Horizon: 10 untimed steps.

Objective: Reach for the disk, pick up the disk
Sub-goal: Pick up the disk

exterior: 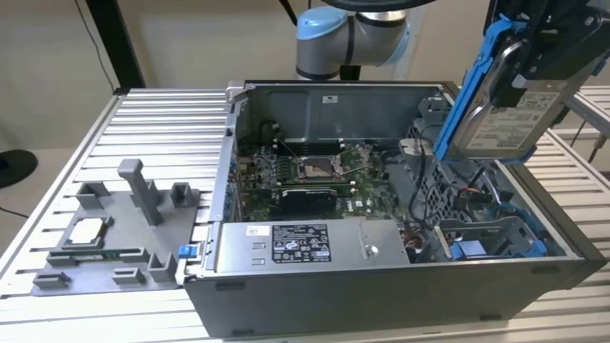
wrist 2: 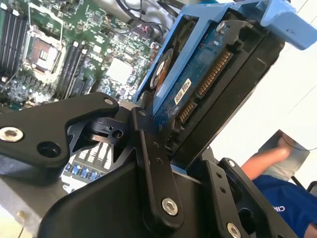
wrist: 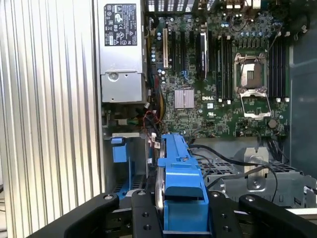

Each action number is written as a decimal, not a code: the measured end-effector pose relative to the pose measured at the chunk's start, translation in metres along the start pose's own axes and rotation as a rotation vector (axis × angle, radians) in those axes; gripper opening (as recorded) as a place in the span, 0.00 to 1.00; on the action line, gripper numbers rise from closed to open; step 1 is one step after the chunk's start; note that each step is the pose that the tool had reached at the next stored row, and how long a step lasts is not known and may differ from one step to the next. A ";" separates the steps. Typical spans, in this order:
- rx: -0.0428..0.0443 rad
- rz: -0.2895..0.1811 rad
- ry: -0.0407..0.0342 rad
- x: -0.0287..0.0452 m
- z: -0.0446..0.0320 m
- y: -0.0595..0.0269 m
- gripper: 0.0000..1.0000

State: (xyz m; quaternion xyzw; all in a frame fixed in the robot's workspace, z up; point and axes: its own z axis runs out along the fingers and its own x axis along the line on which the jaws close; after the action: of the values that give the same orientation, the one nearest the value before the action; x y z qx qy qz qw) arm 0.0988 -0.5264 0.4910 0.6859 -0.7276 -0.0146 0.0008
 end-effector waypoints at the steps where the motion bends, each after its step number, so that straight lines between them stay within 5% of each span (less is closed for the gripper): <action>1: 0.0000 0.000 0.0000 0.0027 -0.0001 -0.0002 0.00; 10: 0.0000 -0.001 0.0000 0.0278 -0.0004 -0.0019 0.00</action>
State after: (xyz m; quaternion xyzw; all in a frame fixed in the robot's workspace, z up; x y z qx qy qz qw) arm 0.0991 -0.5542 0.4908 0.6862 -0.7272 -0.0146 0.0008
